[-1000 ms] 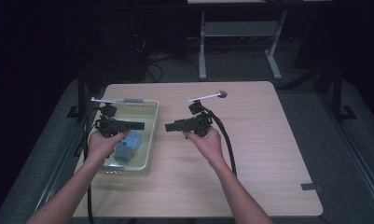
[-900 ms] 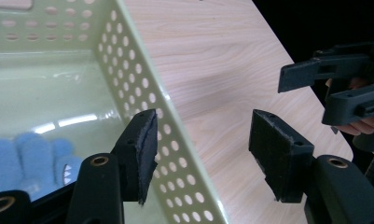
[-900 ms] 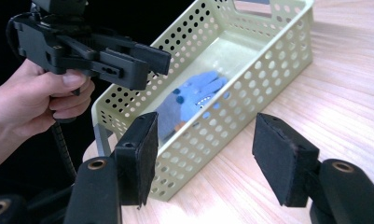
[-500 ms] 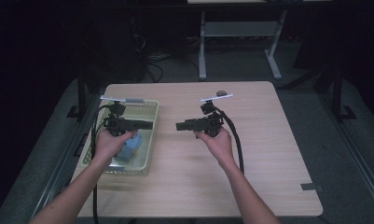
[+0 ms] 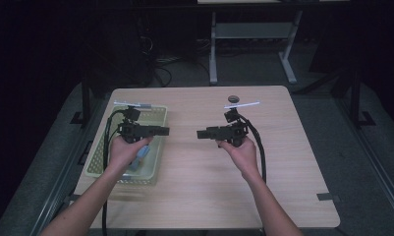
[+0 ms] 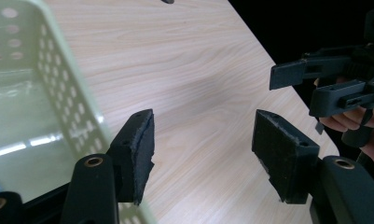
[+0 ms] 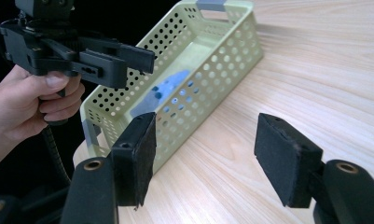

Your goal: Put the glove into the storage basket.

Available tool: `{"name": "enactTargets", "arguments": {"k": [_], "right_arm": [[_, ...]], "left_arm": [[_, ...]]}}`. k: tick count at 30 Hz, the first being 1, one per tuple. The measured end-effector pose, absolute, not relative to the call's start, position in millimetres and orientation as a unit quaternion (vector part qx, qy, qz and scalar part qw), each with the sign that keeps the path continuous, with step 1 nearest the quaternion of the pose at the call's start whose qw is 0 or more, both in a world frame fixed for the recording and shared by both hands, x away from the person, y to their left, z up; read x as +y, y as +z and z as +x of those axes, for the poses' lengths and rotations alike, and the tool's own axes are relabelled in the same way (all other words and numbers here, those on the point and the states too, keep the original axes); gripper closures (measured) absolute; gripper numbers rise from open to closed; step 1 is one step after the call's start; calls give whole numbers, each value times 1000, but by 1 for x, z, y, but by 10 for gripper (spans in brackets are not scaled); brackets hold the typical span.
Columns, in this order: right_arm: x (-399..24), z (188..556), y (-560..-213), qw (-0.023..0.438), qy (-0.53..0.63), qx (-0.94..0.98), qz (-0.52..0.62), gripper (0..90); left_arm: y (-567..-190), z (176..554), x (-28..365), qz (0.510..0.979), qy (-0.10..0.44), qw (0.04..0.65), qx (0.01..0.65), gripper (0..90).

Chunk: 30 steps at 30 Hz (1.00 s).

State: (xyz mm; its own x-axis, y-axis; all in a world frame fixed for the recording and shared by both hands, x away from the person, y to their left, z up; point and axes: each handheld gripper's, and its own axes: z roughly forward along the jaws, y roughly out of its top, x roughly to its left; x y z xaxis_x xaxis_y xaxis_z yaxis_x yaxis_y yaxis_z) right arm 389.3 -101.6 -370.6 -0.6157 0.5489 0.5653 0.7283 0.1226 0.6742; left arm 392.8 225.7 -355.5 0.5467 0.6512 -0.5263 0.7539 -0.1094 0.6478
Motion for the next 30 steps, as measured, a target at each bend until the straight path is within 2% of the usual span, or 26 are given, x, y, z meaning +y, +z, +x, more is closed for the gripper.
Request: {"name": "enactTargets", "arguments": {"k": [30], "right_arm": [[-165, 379, -367, 57, -499, -731, -462, 330]], "left_arm": [[-351, 388, 162, 763, -67, 479, 430, 332]]}}
